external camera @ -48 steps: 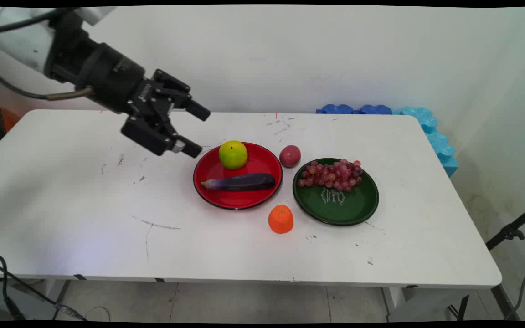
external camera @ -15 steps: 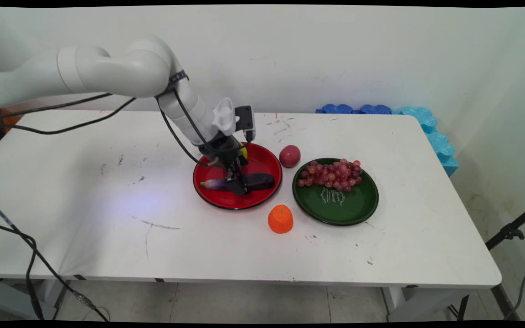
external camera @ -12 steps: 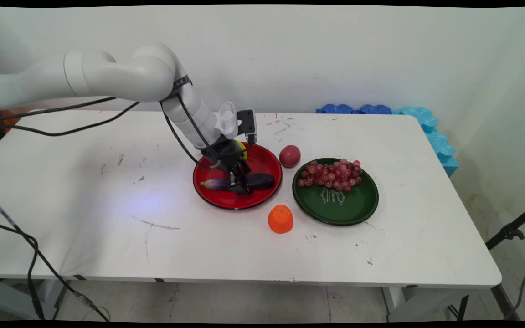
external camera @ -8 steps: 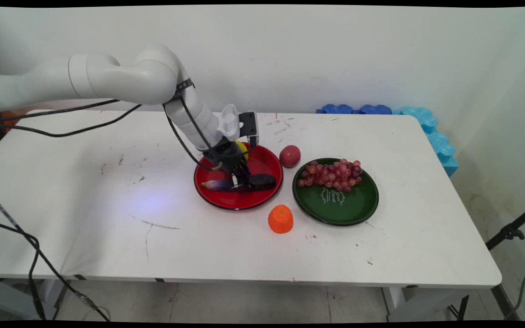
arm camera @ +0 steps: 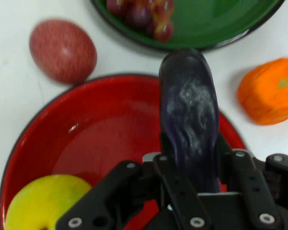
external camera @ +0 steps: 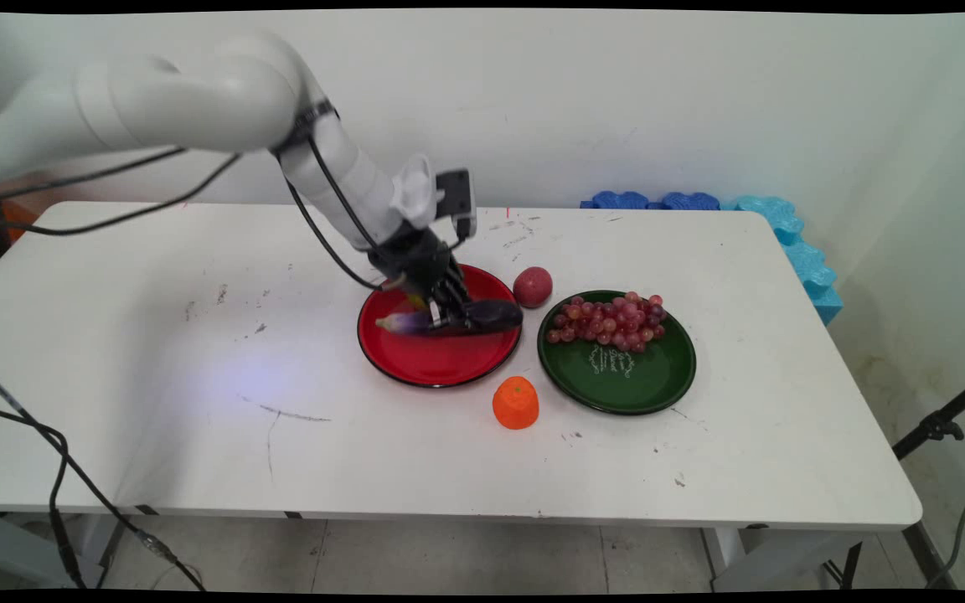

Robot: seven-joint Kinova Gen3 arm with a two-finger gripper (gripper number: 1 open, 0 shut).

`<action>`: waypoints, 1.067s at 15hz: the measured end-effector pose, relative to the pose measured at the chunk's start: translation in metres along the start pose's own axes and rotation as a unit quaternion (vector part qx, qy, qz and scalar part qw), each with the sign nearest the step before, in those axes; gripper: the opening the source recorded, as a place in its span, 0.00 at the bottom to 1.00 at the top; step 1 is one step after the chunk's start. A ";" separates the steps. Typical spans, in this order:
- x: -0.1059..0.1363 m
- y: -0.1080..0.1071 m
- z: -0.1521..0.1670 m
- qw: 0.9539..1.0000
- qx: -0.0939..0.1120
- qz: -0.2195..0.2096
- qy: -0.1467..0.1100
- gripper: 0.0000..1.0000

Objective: Place the picked object on the table

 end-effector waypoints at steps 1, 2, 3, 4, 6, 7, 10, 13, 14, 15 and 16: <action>0.008 0.007 -0.016 1.000 -0.003 0.003 0.010 0.00; 0.015 0.014 -0.031 1.000 -0.006 0.005 0.020 0.00; 0.022 0.021 -0.043 1.000 -0.010 0.007 0.028 0.00; 0.026 0.027 -0.051 0.999 -0.012 0.007 0.033 0.00; 0.035 0.042 -0.066 0.999 -0.020 0.006 0.045 0.00; 0.040 0.052 -0.072 0.998 -0.024 0.005 0.051 0.00; 0.050 0.085 -0.078 0.998 -0.035 0.006 0.061 0.00; 0.054 0.112 -0.066 0.998 -0.039 0.004 0.057 0.00; 0.053 0.120 -0.058 0.998 -0.038 0.002 0.053 0.00; 0.052 0.125 -0.050 0.998 -0.037 0.001 0.049 0.00; 0.051 0.131 -0.040 0.998 -0.036 0.000 0.044 0.00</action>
